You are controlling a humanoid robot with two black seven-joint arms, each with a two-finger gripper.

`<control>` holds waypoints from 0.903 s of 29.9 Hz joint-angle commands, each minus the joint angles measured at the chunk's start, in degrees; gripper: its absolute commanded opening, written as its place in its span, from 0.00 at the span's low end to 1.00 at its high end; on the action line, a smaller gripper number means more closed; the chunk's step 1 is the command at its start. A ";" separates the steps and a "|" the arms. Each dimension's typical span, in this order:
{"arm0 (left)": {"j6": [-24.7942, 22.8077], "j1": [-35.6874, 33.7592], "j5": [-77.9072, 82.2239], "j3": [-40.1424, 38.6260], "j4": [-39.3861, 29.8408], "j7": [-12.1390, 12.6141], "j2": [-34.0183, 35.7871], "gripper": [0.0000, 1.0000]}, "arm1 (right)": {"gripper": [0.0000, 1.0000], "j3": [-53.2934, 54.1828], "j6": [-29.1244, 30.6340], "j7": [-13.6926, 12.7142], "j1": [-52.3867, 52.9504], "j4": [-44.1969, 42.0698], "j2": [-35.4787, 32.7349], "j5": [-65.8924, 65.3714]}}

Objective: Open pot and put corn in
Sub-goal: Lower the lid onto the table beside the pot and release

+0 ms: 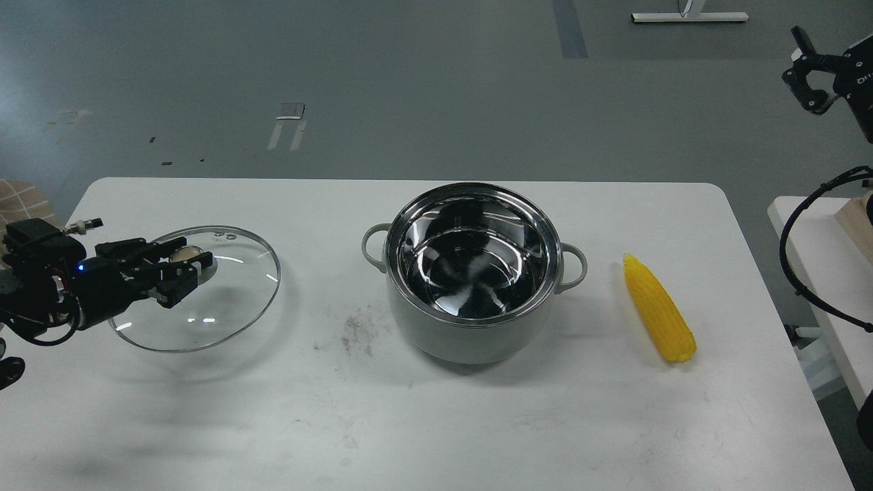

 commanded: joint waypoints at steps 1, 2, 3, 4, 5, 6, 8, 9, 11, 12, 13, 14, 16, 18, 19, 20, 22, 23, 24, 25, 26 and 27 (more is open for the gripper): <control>0.41 1.23 0.13 0.08 0.28 0.01 -0.43 0.39 | 1.00 -0.09 0.00 0.00 -0.02 -0.09 -0.08 0.00; 0.41 1.41 0.04 0.08 0.37 0.01 -0.51 0.39 | 1.00 -0.09 0.00 0.00 -0.02 -0.09 -0.08 0.00; 0.41 1.41 0.04 0.08 0.46 0.01 -0.52 0.39 | 1.00 -0.09 0.00 0.00 -0.11 -0.09 -0.08 0.00; 0.41 1.41 -0.04 0.08 0.46 0.01 -0.60 0.39 | 1.00 -0.09 0.00 0.00 -0.19 -0.09 -0.08 0.00; 0.41 1.41 -0.13 0.08 0.54 0.01 -1.12 0.39 | 1.00 -0.17 0.00 0.00 -0.19 -0.09 0.01 0.00; 0.41 1.41 -0.13 0.08 0.63 0.01 -1.30 0.39 | 1.00 -0.17 0.00 0.09 -0.28 -0.09 0.01 0.00; 0.50 1.49 0.04 0.08 1.42 0.01 -1.66 0.40 | 1.00 -0.17 0.00 0.00 -0.81 0.00 0.01 0.00; 0.50 1.58 0.13 0.16 1.51 0.01 -1.66 0.42 | 1.00 -0.17 0.00 0.00 -0.81 0.00 -0.08 0.00; 0.50 1.85 0.22 0.16 1.51 0.01 -1.66 0.50 | 1.00 -0.26 0.00 0.09 -0.81 0.00 0.01 0.00; 0.50 2.28 0.22 0.16 1.51 0.01 -1.66 0.51 | 1.00 -0.26 0.00 0.00 -0.81 0.00 0.01 0.00; 0.76 3.16 0.31 0.08 1.60 0.01 -1.66 0.51 | 1.00 -0.26 0.00 0.00 -0.90 0.00 0.01 0.00; 1.20 3.60 0.22 0.08 1.51 0.01 -1.74 0.51 | 1.00 -0.26 0.00 0.00 -0.81 0.00 0.10 0.00; 1.55 3.78 0.13 0.08 1.51 0.01 -1.75 0.52 | 1.00 -0.26 0.00 0.00 -0.81 0.00 0.18 0.00; 1.55 3.69 -0.13 0.08 1.51 0.01 -2.10 0.53 | 1.00 -0.26 0.00 0.00 -0.81 0.00 0.27 0.00; 1.55 3.69 -0.22 -0.10 1.60 0.01 -2.53 0.58 | 1.00 -0.26 0.00 0.00 -0.90 0.00 0.27 0.00; 1.55 3.69 -0.22 -0.19 1.51 0.01 -2.71 0.60 | 1.00 -0.26 0.00 0.00 -0.90 0.00 0.27 0.00; 1.55 3.43 -0.57 -0.28 1.60 0.01 -2.80 0.74 | 1.00 -0.26 0.00 0.00 -0.90 0.00 0.18 0.00; 1.55 3.43 -0.57 -0.36 1.51 0.01 -2.71 0.77 | 1.00 -0.35 0.00 0.00 -0.90 0.00 0.18 0.00; 1.55 3.34 -0.75 -0.80 1.51 0.01 -2.71 0.82 | 1.00 -0.26 0.00 0.00 -0.98 0.08 0.10 0.00; 1.55 3.17 -1.01 -0.89 1.51 0.01 -2.71 0.84 | 1.00 -0.35 0.00 0.00 -0.98 0.09 0.10 0.00; 1.55 2.99 -1.53 -0.98 1.51 0.01 -2.63 0.86 | 1.00 -0.35 0.00 0.00 -0.98 0.09 0.01 0.00; 1.55 2.64 -3.37 -1.33 1.51 0.01 -2.54 0.88 | 1.00 -0.35 0.00 -0.09 -1.07 0.09 -0.17 -0.09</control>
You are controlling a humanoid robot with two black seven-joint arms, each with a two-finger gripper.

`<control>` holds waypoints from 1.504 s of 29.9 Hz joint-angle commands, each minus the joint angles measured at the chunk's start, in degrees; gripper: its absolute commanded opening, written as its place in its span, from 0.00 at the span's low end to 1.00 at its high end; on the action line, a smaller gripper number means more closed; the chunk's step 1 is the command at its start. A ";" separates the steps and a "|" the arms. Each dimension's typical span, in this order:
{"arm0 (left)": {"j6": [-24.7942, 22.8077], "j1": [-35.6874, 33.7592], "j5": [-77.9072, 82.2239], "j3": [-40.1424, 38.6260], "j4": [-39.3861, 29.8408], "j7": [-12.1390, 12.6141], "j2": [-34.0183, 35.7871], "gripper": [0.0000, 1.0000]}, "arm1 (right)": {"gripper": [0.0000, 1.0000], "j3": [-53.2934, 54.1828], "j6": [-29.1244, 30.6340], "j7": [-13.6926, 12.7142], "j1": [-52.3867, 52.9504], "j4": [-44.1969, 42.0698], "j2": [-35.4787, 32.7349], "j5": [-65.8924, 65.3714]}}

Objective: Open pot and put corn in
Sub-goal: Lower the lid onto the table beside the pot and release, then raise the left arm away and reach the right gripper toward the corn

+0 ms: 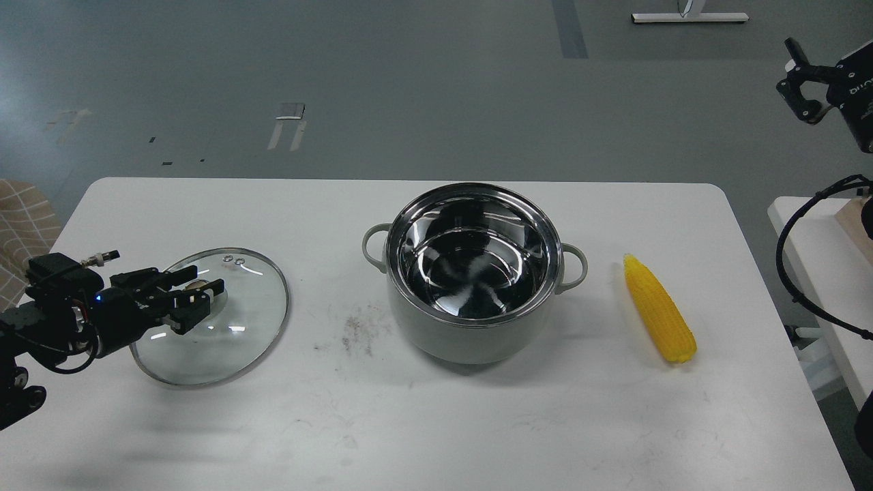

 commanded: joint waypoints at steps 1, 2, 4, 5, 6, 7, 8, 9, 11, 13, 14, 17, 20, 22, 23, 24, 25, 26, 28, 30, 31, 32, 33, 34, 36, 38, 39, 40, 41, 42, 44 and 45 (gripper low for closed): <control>-0.09 -1.85 -5.48 -1.36 -0.04 0.00 0.34 0.90 | 1.00 -0.21 0.00 -0.09 -0.20 0.17 -0.42 -0.52; -0.35 -2.90 -7.51 -1.72 0.05 0.00 0.34 0.91 | 1.00 -0.56 0.00 -0.17 -0.28 0.17 -0.59 -0.79; -0.96 -7.03 -13.67 -2.25 0.22 0.00 0.34 0.91 | 1.00 -3.71 0.00 -0.18 -0.98 0.61 -2.69 -2.80; -1.31 -8.52 -15.60 -2.16 0.49 0.00 0.34 0.91 | 1.00 -5.38 0.00 -0.18 -0.99 0.96 -3.92 -3.94; -2.36 -11.06 -19.36 -2.16 1.88 0.00 0.43 0.91 | 1.00 -8.87 0.00 -0.18 -0.73 2.10 -6.54 -6.31; -2.98 -12.39 -21.05 -2.25 3.03 0.00 0.43 0.91 | 1.00 -10.56 0.00 -0.18 -0.55 2.89 -7.87 -7.37; -4.38 -15.01 -24.46 -2.33 5.39 0.00 -0.09 0.91 | 1.00 -13.71 0.00 -0.26 -0.63 4.38 -10.50 -8.95; -5.87 -17.56 -28.50 -2.68 7.59 0.00 -0.97 0.91 | 1.00 -16.44 0.00 -0.35 -0.64 5.78 -12.79 -9.84; -7.29 -19.86 -33.09 -3.39 8.92 0.00 -2.46 0.91 | 1.00 -18.57 0.00 -0.35 -0.64 6.85 -14.38 -10.37; -10.62 -23.12 -42.31 -5.23 10.68 0.00 -5.19 0.92 | 1.00 -21.64 0.00 -0.35 -0.64 8.43 -16.76 -12.21; -13.85 -24.61 -49.47 -6.89 12.86 0.00 -6.59 0.93 | 1.00 -23.48 0.00 -0.26 -0.55 9.22 -18.42 -14.83; -18.89 -26.90 -63.49 -10.06 19.37 0.00 -10.55 0.96 | 1.00 -26.13 0.00 -0.26 -0.63 10.54 -21.59 -22.39; -25.63 -30.41 -76.40 -11.65 25.69 0.00 -15.11 0.98 | 1.00 -28.41 0.00 -0.09 -0.55 12.90 -22.48 -34.84; -31.08 -31.21 -81.68 -12.70 28.07 0.00 -16.53 0.98 | 1.00 -29.21 0.00 0.09 -0.90 15.19 -22.65 -42.14; -32.77 -31.21 -83.37 -13.49 28.61 0.00 -16.97 0.98 | 1.00 -29.56 0.00 0.09 -0.99 15.99 -22.65 -44.36; -34.00 -31.21 -85.04 -14.72 28.96 0.00 -17.41 0.98 | 1.00 -29.82 0.00 0.18 -1.16 17.04 -22.65 -46.39; -36.10 -31.21 -87.75 -17.51 29.23 0.00 -18.46 0.98 | 1.00 -30.87 0.00 0.52 -1.42 19.05 -22.83 -50.50; -37.95 -31.13 -89.52 -20.59 29.23 0.00 -19.34 0.98 | 1.00 -32.45 0.00 0.96 -1.51 20.55 -23.18 -54.10; -40.50 -30.78 -90.32 -25.16 28.80 0.00 -20.92 0.98 | 1.00 -36.57 0.00 1.93 -0.73 22.48 -23.36 -58.34; -42.09 -30.25 -90.42 -28.07 28.35 0.00 -21.89 0.98 | 1.00 -39.74 0.00 2.11 -0.46 24.42 -23.36 -59.76; -43.06 -29.46 -90.42 -30.00 27.74 0.00 -22.77 0.98 | 1.00 -42.02 0.00 2.02 -0.37 25.82 -23.01 -60.29; -43.41 -29.02 -90.42 -30.80 27.48 0.00 -23.04 0.98 | 1.00 -43.00 0.00 2.02 -0.46 26.36 -22.66 -60.38; -43.94 -28.41 -90.42 -31.68 26.86 0.00 -23.47 0.98 | 1.00 -44.32 0.00 2.02 -0.98 27.06 -22.31 -60.73; -44.55 -28.40 -90.42 -31.78 26.60 0.00 -23.65 0.98 | 1.00 -45.72 0.00 2.02 -1.25 27.33 -21.43 -61.95; -44.61 -28.31 -90.33 -31.60 26.51 0.00 -23.92 0.98 | 1.00 -47.05 0.00 2.02 -1.69 27.16 -20.37 -63.80; -44.61 -28.23 -90.33 -31.34 26.51 0.00 -24.88 0.98 | 1.00 -48.28 0.00 2.02 -3.27 26.89 -19.84 -65.30; -44.61 -28.14 -90.24 -31.17 26.51 0.00 -25.41 0.98 | 1.00 -48.63 0.00 2.02 -4.58 26.89 -19.75 -65.65; -44.61 -28.05 -90.24 -31.08 26.51 0.00 -25.76 0.98 | 1.00 -49.33 0.00 2.02 -6.07 27.07 -19.58 -65.83; -44.61 -27.87 -90.24 -31.08 26.51 0.00 -25.94 0.98 | 1.00 -49.95 0.00 2.02 -6.87 27.15 -19.49 -65.92; -44.61 -27.44 -90.24 -30.99 26.51 0.00 -26.37 0.98 | 1.00 -51.26 0.00 1.93 -7.83 27.42 -18.88 -66.88; -44.61 -27.17 -90.24 -31.08 26.42 0.00 -26.64 0.98 | 0.98 -52.85 0.00 1.93 -8.28 27.25 -18.44 -68.98; -44.56 -27.08 -90.24 -31.08 26.42 0.00 -26.64 0.98 | 0.95 -54.42 0.00 1.85 -8.37 26.98 -18.26 -71.43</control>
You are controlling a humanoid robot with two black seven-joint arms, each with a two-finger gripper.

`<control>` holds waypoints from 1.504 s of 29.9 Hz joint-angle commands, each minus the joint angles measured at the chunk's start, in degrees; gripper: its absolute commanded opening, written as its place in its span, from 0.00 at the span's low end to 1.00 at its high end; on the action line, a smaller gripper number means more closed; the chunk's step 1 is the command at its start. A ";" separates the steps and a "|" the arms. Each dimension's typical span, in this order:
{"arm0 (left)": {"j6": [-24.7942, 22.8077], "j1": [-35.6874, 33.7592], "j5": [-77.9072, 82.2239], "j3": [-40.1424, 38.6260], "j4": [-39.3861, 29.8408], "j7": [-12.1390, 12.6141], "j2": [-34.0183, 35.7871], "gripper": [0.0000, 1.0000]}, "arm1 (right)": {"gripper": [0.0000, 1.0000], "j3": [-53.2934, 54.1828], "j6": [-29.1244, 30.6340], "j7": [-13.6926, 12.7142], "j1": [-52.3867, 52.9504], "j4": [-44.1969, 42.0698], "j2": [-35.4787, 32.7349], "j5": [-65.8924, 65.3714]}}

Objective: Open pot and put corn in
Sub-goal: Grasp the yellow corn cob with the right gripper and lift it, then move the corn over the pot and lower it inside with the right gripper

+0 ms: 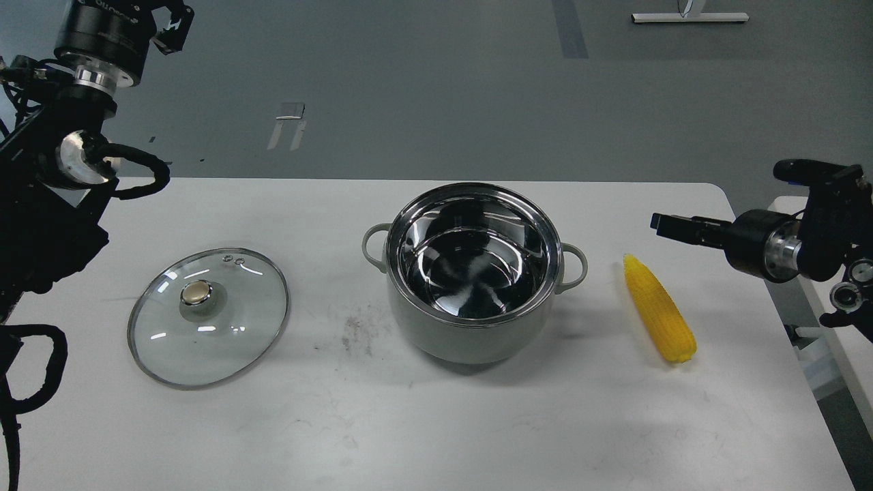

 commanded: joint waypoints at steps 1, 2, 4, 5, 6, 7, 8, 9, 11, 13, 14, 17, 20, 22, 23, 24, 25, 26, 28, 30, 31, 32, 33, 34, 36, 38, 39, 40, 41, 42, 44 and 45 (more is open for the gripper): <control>0.01 0.39 0.01 0.00 -0.07 0.00 -0.34 0.98 | 0.94 -3.74 -0.30 -0.15 -0.94 -0.36 0.67 -4.99; 0.01 0.39 0.01 0.00 -0.07 0.00 -0.25 0.98 | 0.94 -4.97 -1.26 -0.24 -1.12 -0.27 0.75 -5.87; 0.01 0.39 0.01 0.00 -0.07 0.00 -0.25 0.98 | 0.89 -6.03 -1.70 -0.32 -2.26 -0.18 0.84 -5.88; 0.01 0.39 0.01 0.00 -0.07 0.00 -0.25 0.98 | 0.86 -6.03 -1.71 -0.41 -2.70 -0.18 1.02 -5.88; 0.01 0.39 0.01 0.00 -0.07 0.00 -0.16 0.98 | 0.79 -6.03 -1.71 -0.59 -3.66 -0.27 1.80 -6.14; 0.01 0.30 0.01 0.00 -0.07 0.00 -0.16 0.98 | 0.74 -6.03 -1.71 -0.68 -4.02 -0.36 2.16 -6.23; 0.01 0.39 0.01 0.00 -0.07 0.00 -0.16 0.98 | 0.63 -6.03 -1.71 -0.94 -4.37 -0.36 2.68 -6.32; 0.01 0.39 0.01 0.00 -0.07 0.00 -0.16 0.98 | 0.55 -6.03 -1.71 -1.55 -4.63 -0.36 2.86 -6.32; 0.01 0.30 0.01 0.00 -0.07 0.00 -0.25 0.98 | 0.47 -6.03 -1.71 -2.60 -4.72 -0.45 2.86 -6.32; 0.01 0.30 0.01 -0.09 -0.07 0.00 -0.34 0.98 | 0.45 -6.12 -1.71 -2.96 -4.72 -0.54 2.86 -6.32; 0.06 0.21 0.01 -0.09 -0.16 0.00 -0.34 0.98 | 0.43 -6.03 -1.71 -2.96 -4.72 -0.54 2.86 -6.23; 0.06 0.04 0.01 -0.09 -0.25 0.00 -0.34 0.98 | 0.09 -5.77 -1.79 -3.05 -4.37 -0.45 2.86 -5.97; 0.15 -0.05 0.01 -0.09 -0.25 0.00 -0.25 0.98 | 0.00 -4.29 -2.23 -2.96 -3.85 -0.01 2.78 -5.79; 0.15 -0.14 0.01 -0.09 -0.25 0.00 -0.16 0.98 | 0.00 -0.35 -2.32 -2.96 -3.15 -0.01 2.78 -5.70; 0.15 -0.14 0.10 -0.09 -0.25 0.00 -0.08 0.98 | 0.00 3.16 -2.15 -2.96 -2.44 -0.01 2.95 -5.62; 0.15 -0.14 0.01 -0.09 -0.25 0.00 -0.08 0.98 | 0.00 5.11 -1.97 -2.96 -1.92 0.17 2.95 -5.61; 0.06 -0.23 0.01 -0.09 -0.25 0.00 0.01 0.98 | 0.00 7.04 -1.88 -2.96 -1.47 0.34 3.04 -5.53; 0.15 -0.23 0.01 -0.09 -0.25 0.00 0.10 0.98 | 0.00 10.46 -1.71 -2.96 -0.60 0.69 3.30 -5.35; 0.15 -0.31 0.10 -0.09 -0.25 0.00 0.10 0.98 | 0.00 13.72 -1.62 -2.96 1.15 2.26 4.35 -4.74; 0.15 -0.40 0.10 -0.09 -0.34 0.00 0.10 0.98 | 0.00 14.27 -1.53 -3.05 3.18 4.89 6.28 -4.30; 0.15 -0.40 0.10 -0.09 -0.34 0.00 0.01 0.98 | 0.00 14.18 -1.44 -3.05 3.88 7.18 8.03 -4.30; 0.15 -0.40 0.10 -0.09 -0.34 0.00 0.01 0.98 | 0.00 14.18 -1.44 -3.05 3.89 7.20 8.05 -4.30; 0.15 -0.49 0.10 -0.09 -0.34 0.00 -0.07 0.98 | 0.00 14.01 -1.44 -3.14 4.06 9.55 10.31 -4.38; 0.15 -0.49 0.10 -0.09 -0.34 0.00 -0.16 0.98 | 0.00 13.31 -1.36 -3.40 3.98 11.31 13.12 -4.47; 0.24 -0.49 0.10 -0.17 -0.34 0.00 -0.16 0.98 | 0.00 10.42 -1.35 -5.06 4.24 12.73 17.16 -4.56; 0.24 -0.58 0.10 -0.18 -0.34 0.00 -0.16 0.98 | 0.00 7.85 -1.35 -6.30 4.77 12.82 19.56 -4.74; 0.15 -0.58 0.10 -0.18 -0.34 0.00 -0.08 0.98 | 0.00 5.07 -1.35 -6.91 5.73 12.39 21.48 -5.17; 0.15 -0.58 0.10 -0.18 -0.34 0.00 0.01 0.98 | 0.00 3.91 -1.35 -6.92 6.08 12.30 22.02 -5.35; 0.15 -0.67 0.10 -0.18 -0.34 0.00 0.19 0.98 | 0.00 1.20 -1.35 -7.00 6.70 11.95 22.81 -5.70; 0.15 -0.67 0.10 -0.18 -0.34 0.00 0.28 0.98 | 0.00 -1.26 -1.44 -7.00 7.05 11.60 23.16 -6.05; 0.15 -0.67 0.10 -0.18 -0.34 0.00 0.36 0.98 | 0.03 -4.17 -1.53 -7.00 7.40 10.81 23.17 -6.75; 0.15 -0.67 0.10 -0.26 -0.34 0.00 0.36 0.98 | 0.04 -4.88 -1.62 -7.00 7.41 10.45 23.17 -7.11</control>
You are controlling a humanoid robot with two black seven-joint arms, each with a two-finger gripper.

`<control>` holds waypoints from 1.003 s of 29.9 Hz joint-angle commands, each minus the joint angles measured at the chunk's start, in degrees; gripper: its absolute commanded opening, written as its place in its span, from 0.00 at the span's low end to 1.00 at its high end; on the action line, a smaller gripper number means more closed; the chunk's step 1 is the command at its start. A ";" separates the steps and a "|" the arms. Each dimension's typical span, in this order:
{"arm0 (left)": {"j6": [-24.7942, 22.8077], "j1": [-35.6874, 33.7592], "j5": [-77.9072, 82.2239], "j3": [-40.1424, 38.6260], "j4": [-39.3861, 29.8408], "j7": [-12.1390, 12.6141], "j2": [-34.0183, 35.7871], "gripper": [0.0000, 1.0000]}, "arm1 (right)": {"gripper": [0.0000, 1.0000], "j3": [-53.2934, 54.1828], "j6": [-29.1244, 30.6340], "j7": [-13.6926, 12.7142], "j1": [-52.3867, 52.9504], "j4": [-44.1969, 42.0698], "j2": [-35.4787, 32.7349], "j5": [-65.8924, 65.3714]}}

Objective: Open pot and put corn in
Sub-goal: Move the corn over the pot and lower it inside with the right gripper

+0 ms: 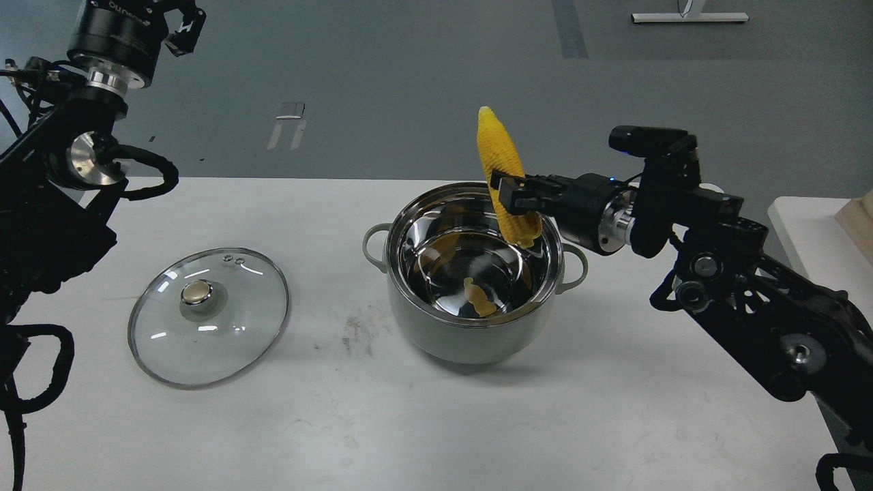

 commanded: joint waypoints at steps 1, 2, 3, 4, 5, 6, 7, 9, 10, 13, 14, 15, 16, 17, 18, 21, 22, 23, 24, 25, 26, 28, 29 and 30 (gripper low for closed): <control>-0.04 -0.01 -0.01 -0.09 0.00 0.01 0.12 0.98 | 0.06 -4.21 -0.20 -0.05 0.45 -1.29 0.24 -1.31; -0.13 -0.09 -0.01 -0.17 0.00 0.01 0.20 0.98 | 0.11 -4.91 -0.20 -0.05 0.45 -1.64 0.06 -1.48; -0.04 -0.18 -0.01 -0.17 0.00 0.01 0.20 0.98 | 0.17 -5.09 -0.20 -0.05 0.36 -1.64 -0.11 -1.49; -0.04 -0.18 -0.01 -0.17 0.00 0.01 0.20 0.98 | 0.19 -5.18 -0.20 -0.05 0.27 -1.64 -0.20 -1.49; -0.04 -0.18 -0.01 -0.17 0.00 0.01 0.20 0.98 | 0.27 -5.27 -0.20 0.04 0.27 -1.64 -0.20 -1.49; -0.13 -0.18 -0.01 -0.17 0.00 0.01 0.12 0.98 | 0.32 -5.27 -0.20 0.04 0.27 -1.64 -0.20 -1.49; -0.04 -0.18 -0.01 -0.17 0.00 0.01 0.12 0.98 | 0.38 -5.27 -0.20 0.04 0.36 -1.64 -0.20 -1.49; -0.04 -0.18 -0.01 -0.17 0.00 0.01 0.12 0.98 | 0.59 -5.27 -0.20 0.04 0.53 -1.47 -0.20 -1.40; -0.04 -0.27 -0.01 -0.26 0.00 0.01 0.12 0.98 | 0.61 -5.18 -0.20 0.12 0.54 -1.38 -0.20 -1.31; -0.04 -0.27 -0.01 -0.26 0.00 0.01 0.03 0.98 | 0.70 -5.18 -0.20 0.30 0.45 -1.38 -0.20 -1.31; -0.04 -0.27 -0.01 -0.26 0.00 0.01 0.03 0.98 | 0.74 -5.18 -0.28 0.30 0.36 -1.38 -0.11 -1.31; -0.04 -0.27 -0.01 -0.26 0.00 0.01 0.03 0.98 | 0.78 -5.09 -0.37 0.30 0.19 -1.38 -0.11 -1.31; -0.04 -0.27 -0.01 -0.26 0.00 0.01 0.03 0.98 | 0.80 -5.09 -0.37 0.30 0.18 -1.38 -0.03 -1.31; -0.04 -0.27 -0.01 -0.26 0.00 0.01 0.03 0.98 | 0.82 -5.09 -0.46 0.39 0.10 -1.38 0.06 -1.31; -0.04 -0.27 -0.01 -0.26 0.00 0.01 0.03 0.98 | 0.84 -5.09 -0.46 0.39 0.10 -1.38 0.24 -1.31; -0.04 -0.27 -0.01 -0.26 0.00 0.01 0.03 0.98 | 0.95 -4.83 -0.46 0.39 0.10 -1.20 0.41 -1.13; -0.04 -0.27 -0.01 -0.26 0.00 0.01 0.03 0.98 | 0.96 -4.92 -0.46 0.39 0.27 -1.29 0.41 -1.13; -0.04 -0.27 -0.01 -0.26 0.00 0.01 0.03 0.98 | 0.96 -4.92 -0.46 0.39 0.45 -1.29 0.33 -1.13; -0.04 -0.27 -0.01 -0.26 0.00 0.01 0.03 0.98 | 0.96 -4.92 -0.46 0.39 0.45 -1.29 0.33 -1.22; -0.04 -0.36 -0.01 -0.26 0.00 0.01 0.12 0.98 | 0.96 -4.92 -0.46 0.39 0.45 -1.29 0.33 -1.22; -0.04 -0.36 -0.01 -0.26 0.00 0.01 0.03 0.98 | 0.96 -4.83 -0.46 0.39 0.71 -1.29 0.33 -1.22; -0.04 -0.71 -0.01 -0.26 0.00 0.01 0.12 0.98 | 0.98 -3.78 -1.07 0.48 1.06 -1.29 0.50 -1.05; -0.04 -0.80 -0.01 -0.26 0.00 0.01 0.12 0.98 | 0.99 -1.08 -1.25 0.56 1.67 -1.29 0.50 -0.70; -0.04 -0.80 -0.01 -0.26 0.00 0.01 0.12 0.98 | 0.99 0.95 -1.43 0.57 1.85 -1.38 0.59 -0.70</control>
